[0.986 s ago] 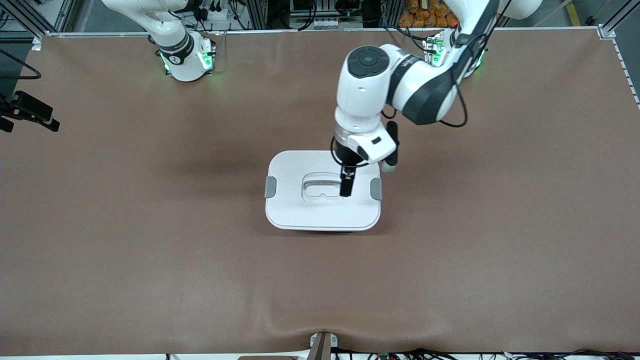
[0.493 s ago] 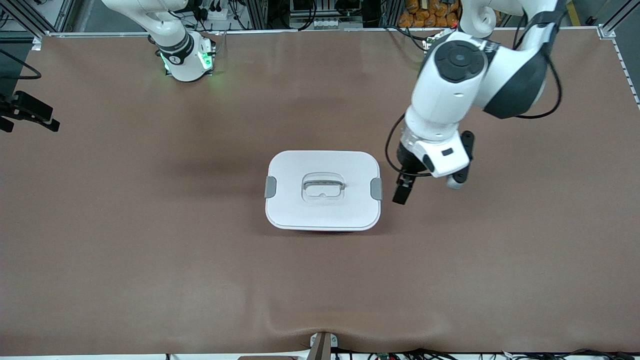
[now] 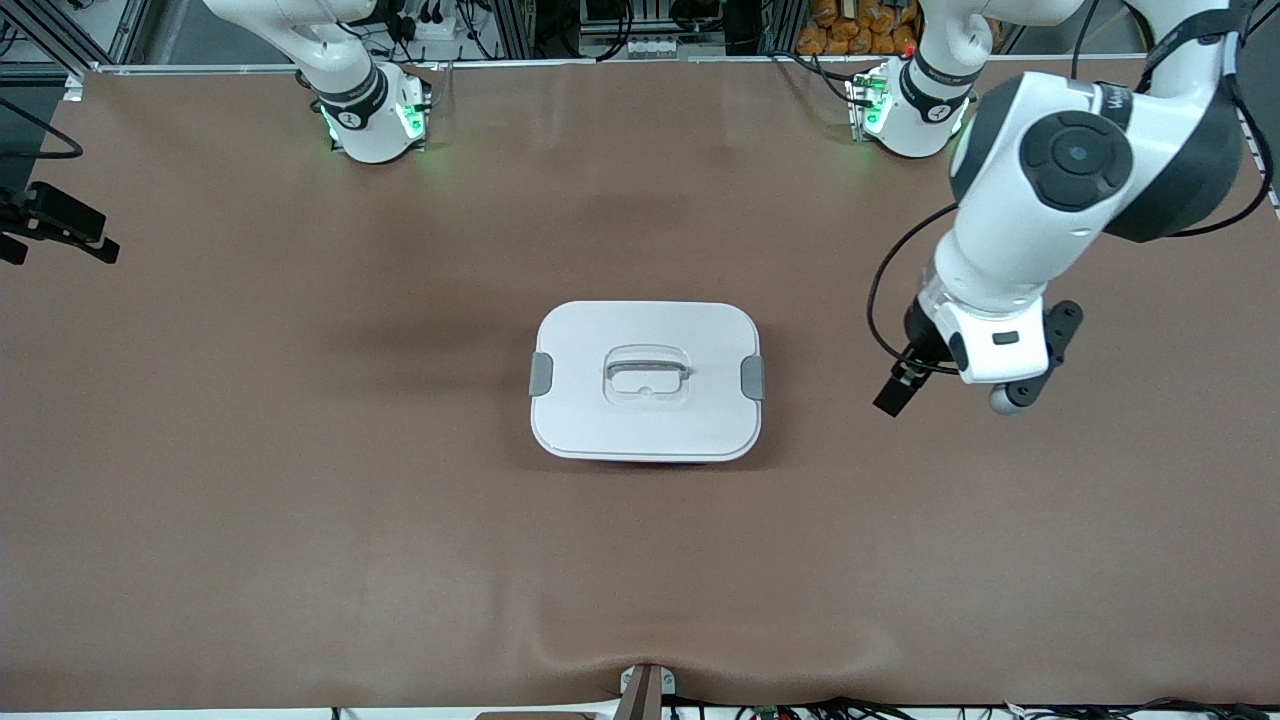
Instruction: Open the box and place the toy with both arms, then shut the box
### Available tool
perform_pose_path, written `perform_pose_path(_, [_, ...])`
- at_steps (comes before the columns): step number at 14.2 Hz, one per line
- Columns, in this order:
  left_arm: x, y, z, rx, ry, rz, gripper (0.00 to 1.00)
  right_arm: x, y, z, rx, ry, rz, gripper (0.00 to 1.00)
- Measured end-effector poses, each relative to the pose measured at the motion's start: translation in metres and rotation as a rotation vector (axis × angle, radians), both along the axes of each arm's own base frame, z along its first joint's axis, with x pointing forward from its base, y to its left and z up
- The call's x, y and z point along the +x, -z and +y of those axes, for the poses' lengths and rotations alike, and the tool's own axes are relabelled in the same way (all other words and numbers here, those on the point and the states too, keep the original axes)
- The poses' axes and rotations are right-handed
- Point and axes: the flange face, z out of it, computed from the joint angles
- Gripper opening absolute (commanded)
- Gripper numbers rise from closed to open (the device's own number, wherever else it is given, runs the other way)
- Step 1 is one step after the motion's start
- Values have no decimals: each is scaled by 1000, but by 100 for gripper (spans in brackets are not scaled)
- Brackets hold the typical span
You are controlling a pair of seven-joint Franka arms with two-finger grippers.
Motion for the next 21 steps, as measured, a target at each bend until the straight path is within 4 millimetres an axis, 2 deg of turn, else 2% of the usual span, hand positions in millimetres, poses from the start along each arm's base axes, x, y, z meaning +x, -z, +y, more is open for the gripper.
perform_pose_path(3, [4,-3,24,17,124,27,100,0,0,0,0,0,0,100])
perform_pose_path(6, [9,-15,69,5,214,48,100,0,0,0,0,0,0,100])
perform_pose_path(9, [9,-36,111,4,303,39,100,0,0,0,0,0,0,100])
perform_pose_path(15, [-16,-90,128,25,455,34,100,0,0,0,0,0,0,100])
perform_pose_path(21, [-62,-143,182,7,609,93,100,0,0,0,0,0,-2,100])
